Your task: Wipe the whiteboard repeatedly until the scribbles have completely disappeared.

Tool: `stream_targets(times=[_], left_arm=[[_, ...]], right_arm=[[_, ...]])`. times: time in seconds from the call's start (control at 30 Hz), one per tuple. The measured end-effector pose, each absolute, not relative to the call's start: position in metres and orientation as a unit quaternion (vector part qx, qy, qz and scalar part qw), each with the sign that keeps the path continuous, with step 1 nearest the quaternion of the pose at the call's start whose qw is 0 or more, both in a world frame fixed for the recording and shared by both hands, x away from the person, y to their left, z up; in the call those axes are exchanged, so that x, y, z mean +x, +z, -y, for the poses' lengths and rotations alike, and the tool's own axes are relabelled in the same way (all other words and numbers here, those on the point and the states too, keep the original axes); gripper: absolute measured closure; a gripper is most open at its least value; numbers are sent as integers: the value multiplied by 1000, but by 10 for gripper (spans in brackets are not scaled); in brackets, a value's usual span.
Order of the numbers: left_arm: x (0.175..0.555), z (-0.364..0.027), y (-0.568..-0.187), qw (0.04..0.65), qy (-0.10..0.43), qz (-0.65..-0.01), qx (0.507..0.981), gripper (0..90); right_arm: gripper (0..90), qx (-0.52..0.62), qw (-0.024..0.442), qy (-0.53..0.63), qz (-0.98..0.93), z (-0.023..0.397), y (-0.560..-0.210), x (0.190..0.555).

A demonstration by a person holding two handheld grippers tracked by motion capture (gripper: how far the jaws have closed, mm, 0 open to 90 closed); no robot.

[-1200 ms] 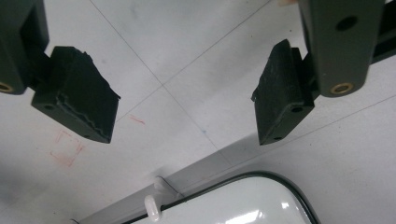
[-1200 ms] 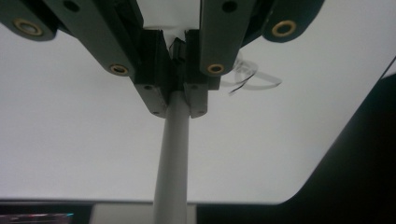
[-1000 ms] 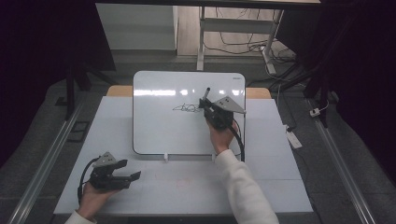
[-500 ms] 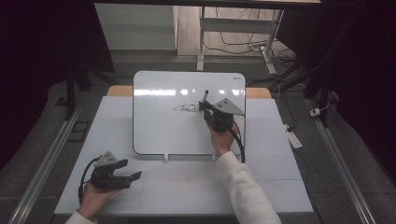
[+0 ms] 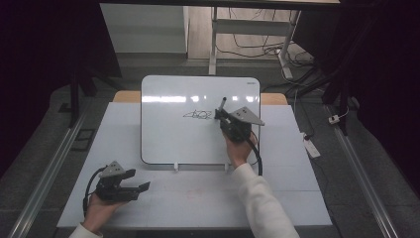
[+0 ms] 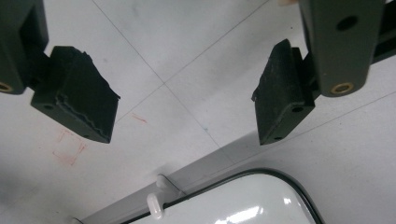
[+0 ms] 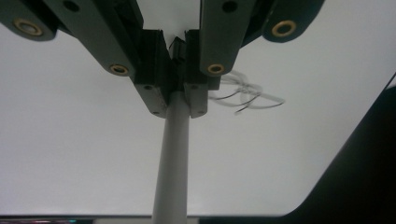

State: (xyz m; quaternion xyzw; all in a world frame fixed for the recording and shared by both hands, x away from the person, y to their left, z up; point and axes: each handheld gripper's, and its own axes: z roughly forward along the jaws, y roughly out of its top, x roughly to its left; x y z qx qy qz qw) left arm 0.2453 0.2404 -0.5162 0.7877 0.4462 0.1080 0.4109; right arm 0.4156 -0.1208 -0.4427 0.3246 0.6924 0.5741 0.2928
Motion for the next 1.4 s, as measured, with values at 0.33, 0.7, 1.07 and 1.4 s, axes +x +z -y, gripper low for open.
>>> stream_targets(times=[0.33, 0.7, 1.07, 1.4], left_arm=[[245, -242, -516, 412, 108, -447, 787, 225], [244, -241, -516, 412, 108, -446, 787, 224], [244, -242, -515, 413, 110, -445, 787, 224], [244, -242, -515, 414, 109, -445, 786, 223]], right_arm=[[812, 323, 306, 572, -689, 119, -442, 416], [812, 310, 296, 572, -699, 105, -448, 411], [812, 305, 295, 574, -700, 96, -448, 411], [812, 307, 289, 576, -700, 97, -450, 410]])
